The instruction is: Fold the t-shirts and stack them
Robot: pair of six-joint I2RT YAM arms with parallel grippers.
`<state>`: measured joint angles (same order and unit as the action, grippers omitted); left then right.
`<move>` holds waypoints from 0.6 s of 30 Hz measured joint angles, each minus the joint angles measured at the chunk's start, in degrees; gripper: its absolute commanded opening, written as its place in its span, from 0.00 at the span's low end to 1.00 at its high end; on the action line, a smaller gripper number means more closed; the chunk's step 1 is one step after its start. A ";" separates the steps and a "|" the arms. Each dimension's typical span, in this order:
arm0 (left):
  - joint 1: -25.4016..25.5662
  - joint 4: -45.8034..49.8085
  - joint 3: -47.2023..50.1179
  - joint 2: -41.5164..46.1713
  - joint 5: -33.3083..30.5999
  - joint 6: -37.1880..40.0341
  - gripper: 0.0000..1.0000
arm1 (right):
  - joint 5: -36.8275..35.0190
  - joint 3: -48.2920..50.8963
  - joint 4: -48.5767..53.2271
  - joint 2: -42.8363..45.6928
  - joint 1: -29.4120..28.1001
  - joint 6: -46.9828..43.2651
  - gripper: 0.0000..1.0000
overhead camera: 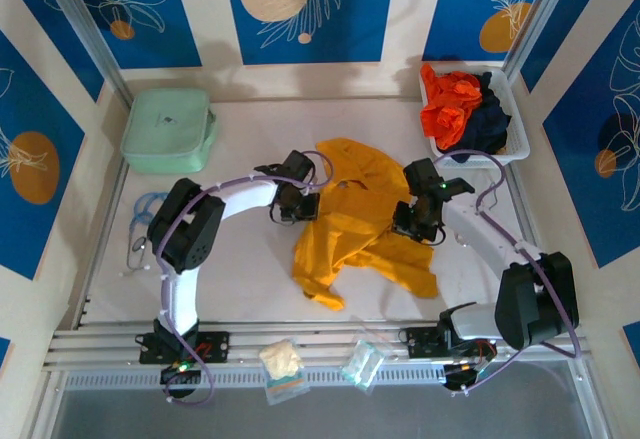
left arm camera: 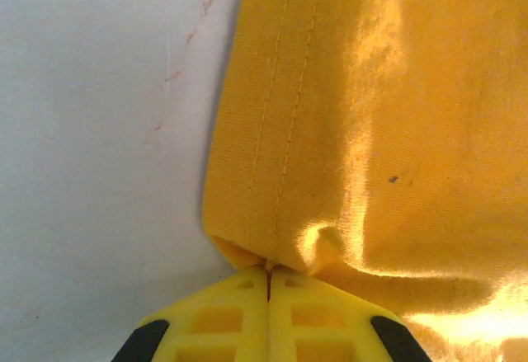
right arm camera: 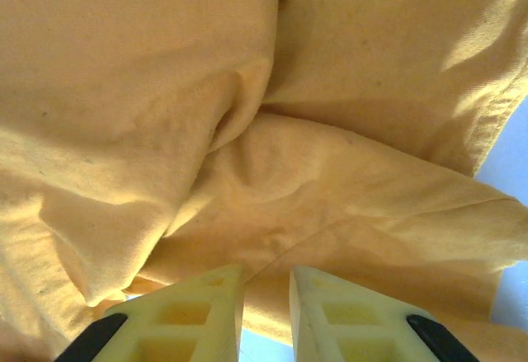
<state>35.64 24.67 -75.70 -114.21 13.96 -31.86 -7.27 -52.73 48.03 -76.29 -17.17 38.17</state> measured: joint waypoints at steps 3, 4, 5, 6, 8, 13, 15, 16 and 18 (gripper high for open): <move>0.00 0.87 0.00 1.16 -1.68 0.26 0.00 | 0.31 0.04 -1.03 -1.05 -0.07 0.42 0.21; 0.00 1.55 0.00 2.16 -2.71 0.48 0.00 | 0.44 0.04 -1.31 -1.57 -0.15 0.59 0.20; 0.00 2.38 0.00 3.48 -3.91 0.66 0.00 | 0.48 0.11 -1.55 -1.90 -0.31 0.68 0.20; 0.00 3.28 0.00 5.22 -5.31 0.90 0.00 | 0.55 0.20 -1.84 -2.32 -0.52 0.85 0.21; 0.00 5.16 0.00 9.38 -8.52 1.36 0.00 | 0.79 0.37 -2.43 -3.08 -0.98 0.92 0.20; 0.00 9.81 0.00 19.58 -18.18 2.51 0.00 | 1.36 0.39 -3.50 -4.63 -2.32 1.31 0.20; 0.00 11.37 0.09 21.64 -21.94 2.89 0.00 | 1.53 0.39 -3.93 -5.35 -2.86 1.36 0.21; 0.00 11.98 0.22 22.23 -23.69 3.08 0.00 | 1.53 0.39 -4.09 -5.79 -3.19 1.51 0.22; 0.00 13.27 0.33 22.58 -26.51 3.50 0.00 | 1.53 0.39 -4.50 -6.97 -3.74 1.99 0.24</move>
<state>35.64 37.93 -75.37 -91.64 -12.56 -28.36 -5.74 -52.34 43.53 -83.26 -20.91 40.16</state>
